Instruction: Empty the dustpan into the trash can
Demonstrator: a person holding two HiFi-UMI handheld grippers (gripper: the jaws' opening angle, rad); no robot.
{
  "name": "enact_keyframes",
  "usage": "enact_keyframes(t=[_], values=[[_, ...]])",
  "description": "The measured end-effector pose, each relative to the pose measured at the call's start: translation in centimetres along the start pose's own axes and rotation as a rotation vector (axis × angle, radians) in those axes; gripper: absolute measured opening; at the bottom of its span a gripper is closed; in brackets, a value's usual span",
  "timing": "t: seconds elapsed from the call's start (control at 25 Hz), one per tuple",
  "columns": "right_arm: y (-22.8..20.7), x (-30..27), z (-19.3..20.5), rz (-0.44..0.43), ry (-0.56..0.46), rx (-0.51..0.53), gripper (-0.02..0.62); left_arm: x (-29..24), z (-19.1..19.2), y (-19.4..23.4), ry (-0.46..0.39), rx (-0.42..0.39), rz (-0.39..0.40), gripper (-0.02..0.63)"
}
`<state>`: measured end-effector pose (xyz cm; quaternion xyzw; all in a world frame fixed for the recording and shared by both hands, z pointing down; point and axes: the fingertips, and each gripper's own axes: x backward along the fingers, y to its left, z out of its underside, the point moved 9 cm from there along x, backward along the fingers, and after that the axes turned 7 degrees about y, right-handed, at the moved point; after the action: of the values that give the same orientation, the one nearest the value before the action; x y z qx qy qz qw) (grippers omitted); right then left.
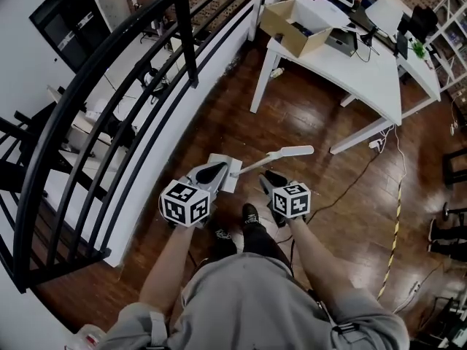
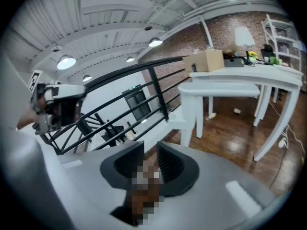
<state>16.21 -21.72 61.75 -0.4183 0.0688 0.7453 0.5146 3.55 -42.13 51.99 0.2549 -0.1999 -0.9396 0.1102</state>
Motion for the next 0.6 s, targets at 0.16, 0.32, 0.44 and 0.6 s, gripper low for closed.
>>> enact_keyframes(t=[0.16, 0.32, 0.44, 0.6], values=[[4.7, 0.9, -3.4, -0.121, -0.106, 0.119, 0.0, 0.3, -0.8, -0.6, -0.01, -0.025, -0.01, 0.005], [7.7, 2.9, -8.0, -0.228, -0.234, 0.211, 0.0, 1.5, -2.1, -1.5, -0.041, -0.065, -0.036, 0.005], [10.2, 4.4, -11.3, -0.27, -0.308, 0.289, 0.0, 3.3, -3.3, -1.8, -0.068, -0.092, -0.062, 0.005], [13.2, 6.1, -14.4, -0.324, -0.38, 0.36, 0.0, 6.2, -5.1, -2.3, -0.121, -0.118, -0.09, 0.005]])
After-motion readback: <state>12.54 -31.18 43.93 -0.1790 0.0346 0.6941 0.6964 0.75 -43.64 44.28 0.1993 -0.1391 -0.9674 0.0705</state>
